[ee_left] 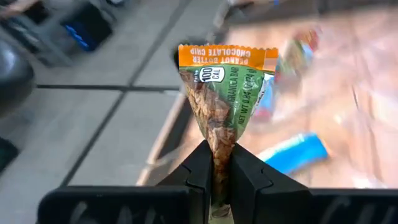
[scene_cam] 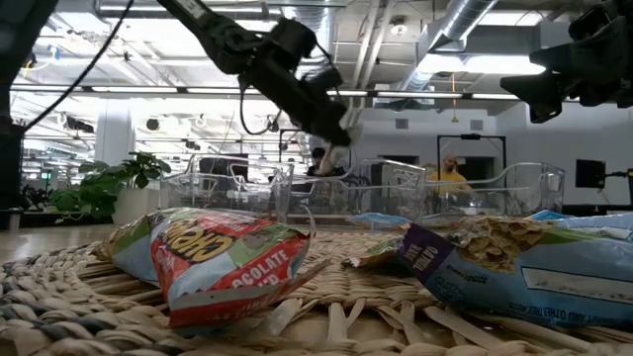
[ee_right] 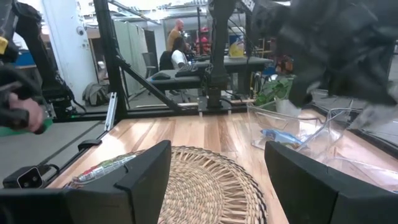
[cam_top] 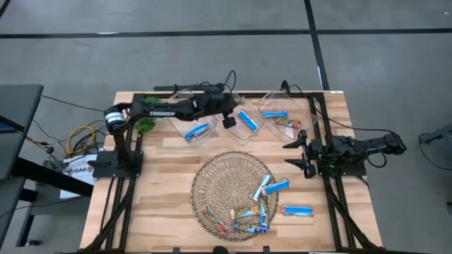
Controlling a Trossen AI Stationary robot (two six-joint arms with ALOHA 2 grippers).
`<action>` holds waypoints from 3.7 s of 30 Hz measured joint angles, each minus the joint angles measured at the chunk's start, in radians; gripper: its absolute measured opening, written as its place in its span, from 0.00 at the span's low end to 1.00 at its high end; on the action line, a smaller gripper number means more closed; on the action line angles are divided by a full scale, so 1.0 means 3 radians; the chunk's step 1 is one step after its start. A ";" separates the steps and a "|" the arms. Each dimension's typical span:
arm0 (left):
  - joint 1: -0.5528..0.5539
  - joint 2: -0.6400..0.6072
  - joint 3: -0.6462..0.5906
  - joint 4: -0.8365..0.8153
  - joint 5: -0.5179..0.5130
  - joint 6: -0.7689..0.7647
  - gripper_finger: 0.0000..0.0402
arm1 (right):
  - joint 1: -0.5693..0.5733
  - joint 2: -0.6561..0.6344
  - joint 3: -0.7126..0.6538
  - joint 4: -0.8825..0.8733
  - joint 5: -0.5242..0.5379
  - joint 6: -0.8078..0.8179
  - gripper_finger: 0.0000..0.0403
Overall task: Pick and place Granola Bars by type
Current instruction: Put the yellow granola bar into the middle transparent bin, then put the red granola bar into the right transparent bin
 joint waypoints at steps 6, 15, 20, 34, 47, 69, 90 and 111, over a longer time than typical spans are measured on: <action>-0.0015 0.0262 0.0314 -0.0558 0.0082 0.0408 0.07 | 0.0000 0.0000 0.0001 0.0000 0.0001 0.0001 0.63; -0.0035 0.0286 0.0354 -0.0923 0.0045 0.0796 0.07 | 0.0000 0.0000 0.0001 0.0001 0.0000 0.0000 0.63; -0.0032 0.0286 0.0352 -0.0943 -0.0015 0.0768 0.07 | 0.0000 0.0000 0.0001 0.0001 0.0001 0.0000 0.63; -0.0034 0.0285 0.0352 -0.0925 -0.0007 0.0672 0.36 | 0.0000 0.0000 0.0001 0.0001 0.0001 0.0000 0.63; -0.0177 0.0207 0.0348 -0.0593 -0.0016 0.0333 0.38 | 0.0000 0.0000 0.0001 0.0000 0.0001 0.0000 0.63; -0.1870 -0.0253 0.0347 -0.1306 0.0527 -0.0190 0.38 | 0.0000 0.0000 0.0001 0.0001 0.0001 0.0000 0.63; -0.2983 -0.0250 0.0347 -0.1988 0.0409 -0.0939 0.38 | 0.0000 0.0001 0.0001 0.0000 0.0001 0.0000 0.63; -0.3157 0.0294 0.0320 -0.2167 0.0351 -0.0741 0.38 | 0.0001 0.0001 0.0000 0.0020 0.0004 0.0000 0.63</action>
